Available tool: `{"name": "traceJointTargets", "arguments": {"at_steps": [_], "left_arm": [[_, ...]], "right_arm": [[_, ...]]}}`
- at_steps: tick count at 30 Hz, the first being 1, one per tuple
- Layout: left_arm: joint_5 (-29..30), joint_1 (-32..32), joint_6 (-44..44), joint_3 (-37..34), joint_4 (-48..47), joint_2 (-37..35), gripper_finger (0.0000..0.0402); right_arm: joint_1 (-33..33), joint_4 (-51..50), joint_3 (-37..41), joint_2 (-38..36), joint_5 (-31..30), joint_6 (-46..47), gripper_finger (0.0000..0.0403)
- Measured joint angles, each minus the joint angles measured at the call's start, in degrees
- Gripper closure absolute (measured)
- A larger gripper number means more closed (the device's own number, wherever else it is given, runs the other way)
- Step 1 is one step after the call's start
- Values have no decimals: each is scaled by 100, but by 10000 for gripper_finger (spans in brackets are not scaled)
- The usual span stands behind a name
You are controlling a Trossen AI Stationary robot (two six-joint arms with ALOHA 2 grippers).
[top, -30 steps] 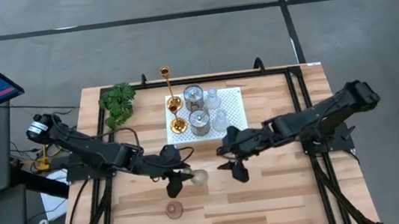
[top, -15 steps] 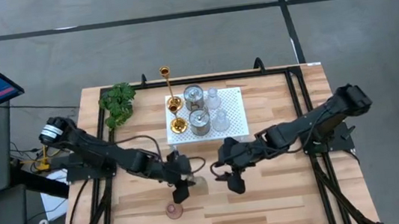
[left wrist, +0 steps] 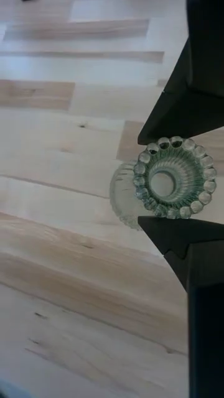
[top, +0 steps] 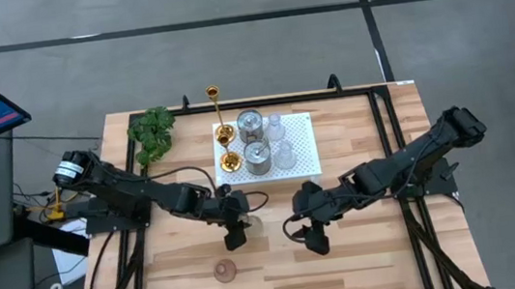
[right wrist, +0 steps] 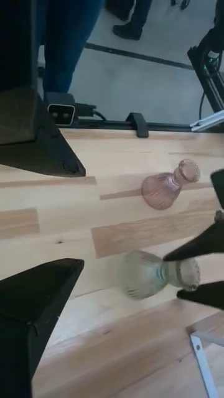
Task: Pick & Place candle stick holders
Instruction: Put the green glass candle holder on the shelf
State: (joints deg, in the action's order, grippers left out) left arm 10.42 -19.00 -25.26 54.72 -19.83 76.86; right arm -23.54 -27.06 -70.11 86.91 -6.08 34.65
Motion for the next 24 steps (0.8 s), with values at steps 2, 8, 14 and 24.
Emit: {"name": "traceJointTargets", "arguments": {"at_steps": [2, 8, 14, 24], "left_arm": [[-58, -7, -1, 17, -14, 75, 228], [-122, -22, 14, 88, -52, 398, 228], [-31, -21, 149, 197, -101, 503, 227], [56, -20, 253, 195, -177, 512, 191]], "right_arm": [[34, -29, 0, -2, -1, -2, 187], [40, -102, 0, 1, 0, -3, 187], [-8, -107, 0, 1, -18, -4, 187], [-12, -127, 0, 3, -18, 37, 187]]}}
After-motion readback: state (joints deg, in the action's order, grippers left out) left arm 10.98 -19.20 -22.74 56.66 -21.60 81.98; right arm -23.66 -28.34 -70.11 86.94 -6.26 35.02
